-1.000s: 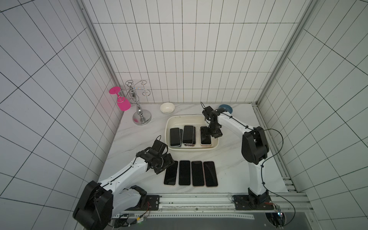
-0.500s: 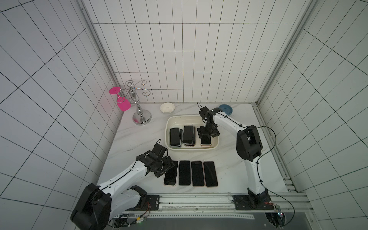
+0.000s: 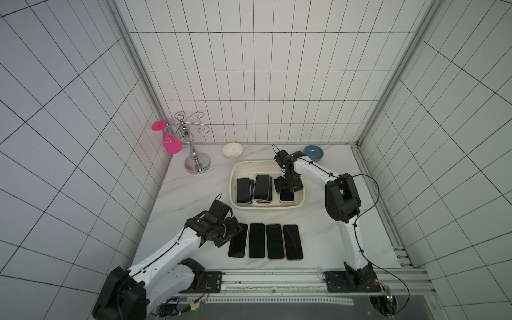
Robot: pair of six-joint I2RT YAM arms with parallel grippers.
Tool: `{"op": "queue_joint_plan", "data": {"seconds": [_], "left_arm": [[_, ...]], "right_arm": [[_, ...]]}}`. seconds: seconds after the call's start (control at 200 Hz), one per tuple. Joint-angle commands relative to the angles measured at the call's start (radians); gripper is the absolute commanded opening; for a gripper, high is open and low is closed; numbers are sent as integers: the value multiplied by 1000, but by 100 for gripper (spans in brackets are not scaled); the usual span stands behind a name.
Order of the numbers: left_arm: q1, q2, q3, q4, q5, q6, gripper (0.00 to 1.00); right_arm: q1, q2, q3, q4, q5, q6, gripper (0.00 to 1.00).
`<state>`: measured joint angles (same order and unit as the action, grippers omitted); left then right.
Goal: Take the phone out of the storage box
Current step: Pick up the phone from the storage box.
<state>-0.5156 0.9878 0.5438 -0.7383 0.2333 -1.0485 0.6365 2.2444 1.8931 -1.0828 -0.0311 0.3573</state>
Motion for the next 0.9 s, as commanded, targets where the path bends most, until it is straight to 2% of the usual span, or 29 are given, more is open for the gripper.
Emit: {"op": "queue_joint_plan", "data": {"seconds": [0.0,0.25,0.33,0.39,0.455,0.505,0.585,0.67,0.895], "left_arm": [[-1,-23,71,-73,-49,41,79],[-1,-16,154,-107,-83,77,79],[1,-10,171,-116,-100,83,79],[5,-8,188,-122,-110,88,79],[13,-9,206,-117,-111,95,79],[24,-11,220,-102,-111,100,79],[42,-9,239,-61,-110,112,79],[58,-4,258,0,-112,133,79],[102,85,332,113,-78,170,79]], "right_arm": [[9,29,41,-20,42,14,83],[11,44,56,-29,43,14,72],[11,32,52,-29,45,14,57],[11,14,50,-27,51,14,51],[11,-7,48,-23,48,10,39],[11,-24,48,-21,44,3,33],[11,-57,46,-16,39,-3,13],[9,-85,45,-16,34,-12,0],[4,-161,41,-23,24,-27,0]]}}
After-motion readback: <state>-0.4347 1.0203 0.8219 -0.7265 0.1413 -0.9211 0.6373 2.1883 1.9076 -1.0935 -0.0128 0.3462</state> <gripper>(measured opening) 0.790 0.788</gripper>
